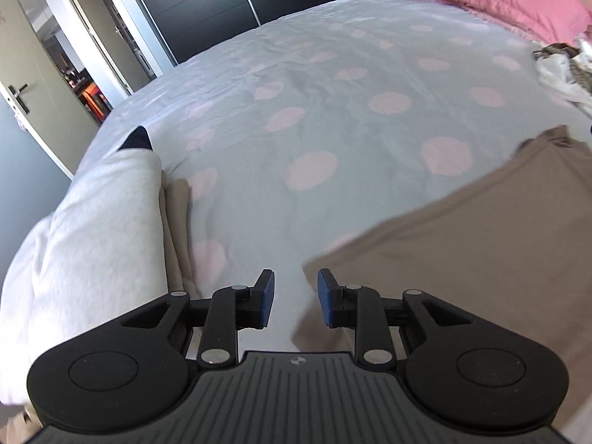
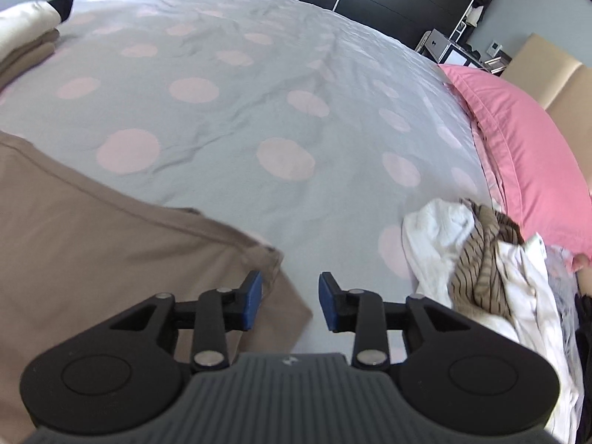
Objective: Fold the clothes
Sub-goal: 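Lower the hem onto the top and open both grippers, then tuck the folded top's edge with the right gripper and withdraw both grippers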
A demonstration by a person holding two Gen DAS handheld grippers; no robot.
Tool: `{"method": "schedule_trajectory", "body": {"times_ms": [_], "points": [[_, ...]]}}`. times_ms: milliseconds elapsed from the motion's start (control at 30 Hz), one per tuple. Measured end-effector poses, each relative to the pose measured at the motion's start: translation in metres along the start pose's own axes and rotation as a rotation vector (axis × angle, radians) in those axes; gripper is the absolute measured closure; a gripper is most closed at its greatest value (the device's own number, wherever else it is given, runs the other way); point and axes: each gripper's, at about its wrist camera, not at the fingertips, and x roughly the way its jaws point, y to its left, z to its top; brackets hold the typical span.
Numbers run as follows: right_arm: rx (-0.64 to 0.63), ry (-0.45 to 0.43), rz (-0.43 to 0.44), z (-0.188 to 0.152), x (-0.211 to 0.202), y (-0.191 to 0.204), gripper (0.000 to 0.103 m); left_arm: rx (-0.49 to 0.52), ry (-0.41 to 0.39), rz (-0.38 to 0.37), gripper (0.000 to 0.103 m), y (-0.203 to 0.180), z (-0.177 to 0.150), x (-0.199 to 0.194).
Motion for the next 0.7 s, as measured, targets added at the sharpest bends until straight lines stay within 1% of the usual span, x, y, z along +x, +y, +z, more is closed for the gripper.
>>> {"method": "schedule_trajectory", "body": {"times_ms": [100,233,333,400,467,600,700], "points": [[0.000,0.002,0.031,-0.027,-0.029,0.003,0.066,0.021,-0.015,-0.060,0.079,-0.007,-0.025,-0.030],[-0.019,0.001,0.069,-0.069,-0.061,0.011,0.066,0.047,-0.002,-0.112,0.079,-0.018,-0.060,-0.060],[-0.042,-0.002,0.100,-0.099,-0.081,0.016,0.066,0.058,0.008,-0.132,0.079,-0.027,-0.081,-0.076],[-0.059,0.002,0.107,-0.115,-0.089,0.020,0.066,0.072,0.016,-0.141,0.075,-0.033,-0.093,-0.083],[-0.075,0.008,0.120,-0.129,-0.095,0.025,0.066,0.098,0.023,-0.148,0.074,-0.042,-0.104,-0.088],[-0.093,0.004,0.140,-0.154,-0.101,0.034,0.066,0.192,0.058,-0.186,0.074,-0.065,-0.128,-0.089],[-0.110,0.011,0.124,-0.167,-0.095,0.038,0.066,0.300,0.086,-0.180,0.074,-0.087,-0.144,-0.081]]}}
